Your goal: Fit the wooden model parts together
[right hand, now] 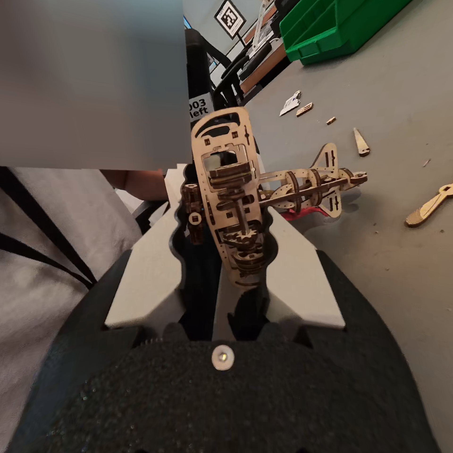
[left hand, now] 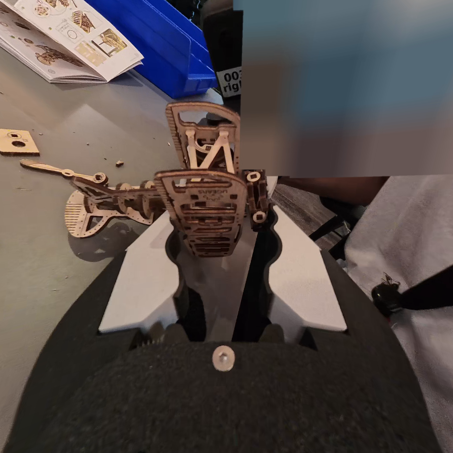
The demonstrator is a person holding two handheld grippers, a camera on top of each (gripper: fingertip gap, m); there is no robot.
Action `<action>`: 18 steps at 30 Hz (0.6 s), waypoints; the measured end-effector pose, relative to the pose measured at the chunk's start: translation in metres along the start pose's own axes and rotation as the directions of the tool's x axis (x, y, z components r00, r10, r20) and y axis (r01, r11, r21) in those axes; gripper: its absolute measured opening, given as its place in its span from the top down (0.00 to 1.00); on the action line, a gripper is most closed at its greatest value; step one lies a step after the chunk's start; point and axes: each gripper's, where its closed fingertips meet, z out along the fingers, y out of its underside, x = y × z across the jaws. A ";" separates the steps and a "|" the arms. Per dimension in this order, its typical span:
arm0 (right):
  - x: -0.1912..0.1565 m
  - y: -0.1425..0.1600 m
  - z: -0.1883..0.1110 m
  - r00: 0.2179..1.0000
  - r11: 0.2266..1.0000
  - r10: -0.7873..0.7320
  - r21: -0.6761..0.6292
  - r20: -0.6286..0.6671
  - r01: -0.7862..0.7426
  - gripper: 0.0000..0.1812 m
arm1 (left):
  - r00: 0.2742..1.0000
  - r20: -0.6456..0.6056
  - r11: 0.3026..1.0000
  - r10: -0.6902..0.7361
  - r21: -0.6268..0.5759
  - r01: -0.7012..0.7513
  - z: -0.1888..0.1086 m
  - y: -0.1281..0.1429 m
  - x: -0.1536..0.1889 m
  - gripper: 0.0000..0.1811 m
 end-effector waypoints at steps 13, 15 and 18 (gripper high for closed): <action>-0.001 0.005 0.001 0.996 0.996 -0.087 -0.024 0.005 0.087 0.66 | 1.000 -0.018 1.000 0.011 -0.026 -0.011 -0.001 0.003 0.001 0.64; -0.001 0.005 0.001 0.997 0.997 -0.076 -0.017 0.005 0.076 0.65 | 1.000 -0.017 1.000 0.004 -0.025 -0.005 -0.001 0.003 0.001 0.65; -0.002 0.006 0.000 0.996 0.996 -0.084 -0.026 0.013 0.084 0.65 | 1.000 -0.011 0.999 0.023 -0.029 -0.024 0.000 0.004 0.002 0.65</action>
